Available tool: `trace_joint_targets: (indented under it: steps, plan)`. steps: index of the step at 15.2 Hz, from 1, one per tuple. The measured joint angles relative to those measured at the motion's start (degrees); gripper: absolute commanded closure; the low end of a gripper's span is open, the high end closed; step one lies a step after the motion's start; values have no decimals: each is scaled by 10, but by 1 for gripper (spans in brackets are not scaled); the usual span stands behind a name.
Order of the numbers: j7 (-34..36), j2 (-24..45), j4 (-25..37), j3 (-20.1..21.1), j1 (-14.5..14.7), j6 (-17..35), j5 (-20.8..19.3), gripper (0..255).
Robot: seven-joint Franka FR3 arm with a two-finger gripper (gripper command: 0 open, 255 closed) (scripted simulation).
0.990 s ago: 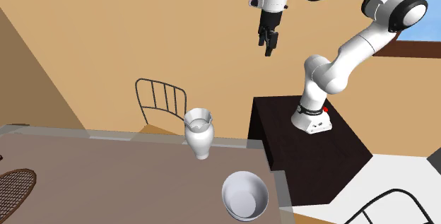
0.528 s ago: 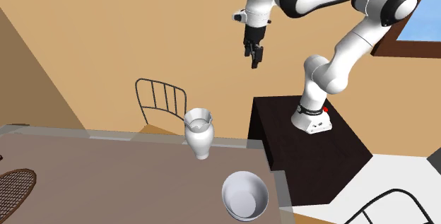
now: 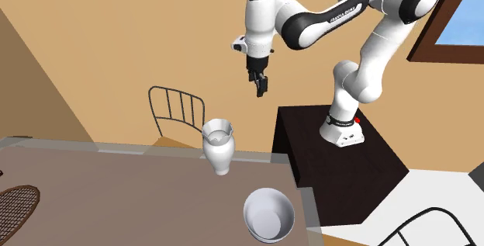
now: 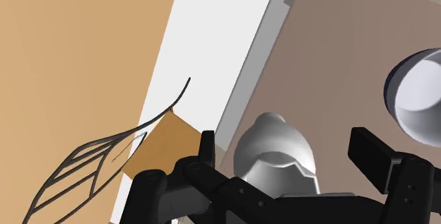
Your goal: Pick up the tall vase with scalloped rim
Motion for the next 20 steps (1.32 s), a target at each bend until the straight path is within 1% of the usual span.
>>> trace_joint_targets:
  steps: [4,8,11,13,16,18,20]
  plan:
    - [12,82,37,20,7,32,-27,0]
    - [26,170,87,36,16,53,-62,0]
    - [38,234,126,45,27,63,-90,0]
    - [39,283,167,46,33,63,-111,0]
    - [48,348,213,50,50,67,-140,0]
    - [50,379,236,48,56,69,-153,0]
    - [56,392,238,48,60,77,-158,0]
